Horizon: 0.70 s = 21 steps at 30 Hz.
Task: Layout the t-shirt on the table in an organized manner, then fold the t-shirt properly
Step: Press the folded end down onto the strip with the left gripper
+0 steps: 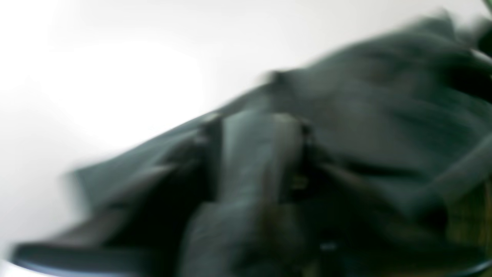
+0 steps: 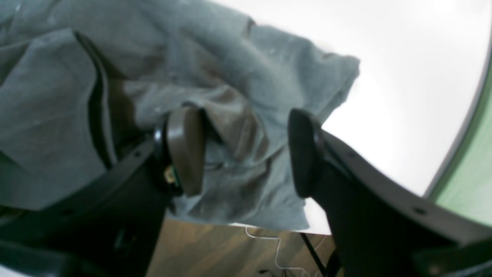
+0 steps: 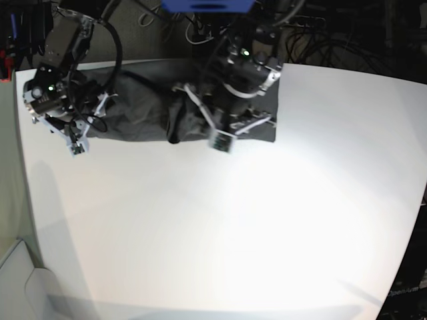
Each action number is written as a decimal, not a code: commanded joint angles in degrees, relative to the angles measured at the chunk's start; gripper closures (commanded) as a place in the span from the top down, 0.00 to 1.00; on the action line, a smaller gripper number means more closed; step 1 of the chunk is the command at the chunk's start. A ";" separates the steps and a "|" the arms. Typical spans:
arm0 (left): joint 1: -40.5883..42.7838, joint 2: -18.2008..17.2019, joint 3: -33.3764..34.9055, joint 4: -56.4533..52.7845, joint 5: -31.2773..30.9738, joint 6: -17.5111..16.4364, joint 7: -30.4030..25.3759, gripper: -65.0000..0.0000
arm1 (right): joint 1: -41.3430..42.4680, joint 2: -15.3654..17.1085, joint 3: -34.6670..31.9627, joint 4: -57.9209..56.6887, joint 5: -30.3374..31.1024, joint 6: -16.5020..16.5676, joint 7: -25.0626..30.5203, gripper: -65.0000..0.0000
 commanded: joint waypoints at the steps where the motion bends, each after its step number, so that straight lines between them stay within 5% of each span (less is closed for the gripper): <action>1: -1.04 -0.04 -0.63 0.86 0.07 0.64 -0.89 0.13 | 0.67 0.44 -0.03 1.05 0.25 -0.05 0.69 0.54; 5: -0.52 -1.18 -1.24 1.39 0.07 0.64 3.51 0.00 | 0.67 1.41 -0.03 1.05 0.25 -0.05 0.69 0.54; 15: -2.71 -4.26 1.66 -2.92 -8.72 0.64 7.46 0.00 | 1.37 1.58 -0.03 1.05 0.25 -0.05 0.52 0.54; 21: -6.58 -8.13 12.65 -3.45 -12.94 -0.94 16.61 0.00 | 1.46 1.67 -0.03 1.05 0.25 -0.05 0.69 0.54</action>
